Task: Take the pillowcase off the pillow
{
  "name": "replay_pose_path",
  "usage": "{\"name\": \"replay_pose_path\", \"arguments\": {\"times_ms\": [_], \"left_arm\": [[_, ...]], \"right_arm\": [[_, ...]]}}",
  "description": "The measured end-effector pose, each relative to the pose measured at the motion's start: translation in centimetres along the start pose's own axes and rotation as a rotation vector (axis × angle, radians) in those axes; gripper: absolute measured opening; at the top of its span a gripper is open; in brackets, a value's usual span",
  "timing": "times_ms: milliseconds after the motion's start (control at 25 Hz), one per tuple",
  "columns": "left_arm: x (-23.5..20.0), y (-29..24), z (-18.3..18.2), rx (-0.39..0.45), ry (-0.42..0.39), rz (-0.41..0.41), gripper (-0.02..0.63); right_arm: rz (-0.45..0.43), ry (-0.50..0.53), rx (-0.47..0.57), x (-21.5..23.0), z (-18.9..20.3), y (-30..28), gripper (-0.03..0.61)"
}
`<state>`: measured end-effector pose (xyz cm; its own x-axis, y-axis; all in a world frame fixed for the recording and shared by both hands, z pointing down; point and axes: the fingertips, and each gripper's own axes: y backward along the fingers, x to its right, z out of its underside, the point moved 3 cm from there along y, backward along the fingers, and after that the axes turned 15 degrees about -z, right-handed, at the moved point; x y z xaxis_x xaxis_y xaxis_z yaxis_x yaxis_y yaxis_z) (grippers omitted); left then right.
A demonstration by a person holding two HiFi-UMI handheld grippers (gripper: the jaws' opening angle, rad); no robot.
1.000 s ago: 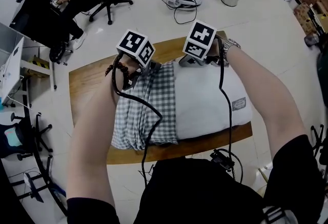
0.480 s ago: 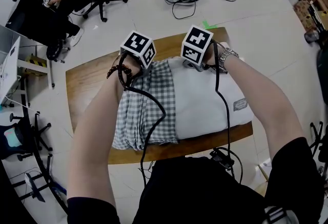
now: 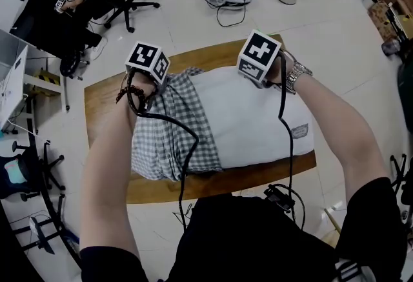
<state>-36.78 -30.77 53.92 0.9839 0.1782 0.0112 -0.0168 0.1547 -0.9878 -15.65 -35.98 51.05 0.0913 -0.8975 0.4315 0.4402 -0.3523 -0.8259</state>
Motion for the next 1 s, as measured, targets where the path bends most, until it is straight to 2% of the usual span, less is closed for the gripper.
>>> {"name": "replay_pose_path", "arguments": {"times_ms": [280,480,760,1000], "left_arm": [[-2.7,1.8,2.0,0.017,0.042,-0.095,0.015],[-4.2,2.2,3.2,0.032,0.088,-0.13,0.012],[-5.6,2.5,4.5,0.041,0.15,-0.148,0.012],[-4.5,2.7,3.9,0.072,0.141,-0.148,0.014]], "right_arm": [[0.071,-0.003,-0.008,0.3,1.4,1.1,0.012],[0.109,-0.003,-0.008,1.0,1.8,1.4,0.012],[0.137,-0.023,-0.003,2.2,2.8,0.9,0.011],[0.138,0.022,0.004,2.4,2.4,0.3,0.014]]}}
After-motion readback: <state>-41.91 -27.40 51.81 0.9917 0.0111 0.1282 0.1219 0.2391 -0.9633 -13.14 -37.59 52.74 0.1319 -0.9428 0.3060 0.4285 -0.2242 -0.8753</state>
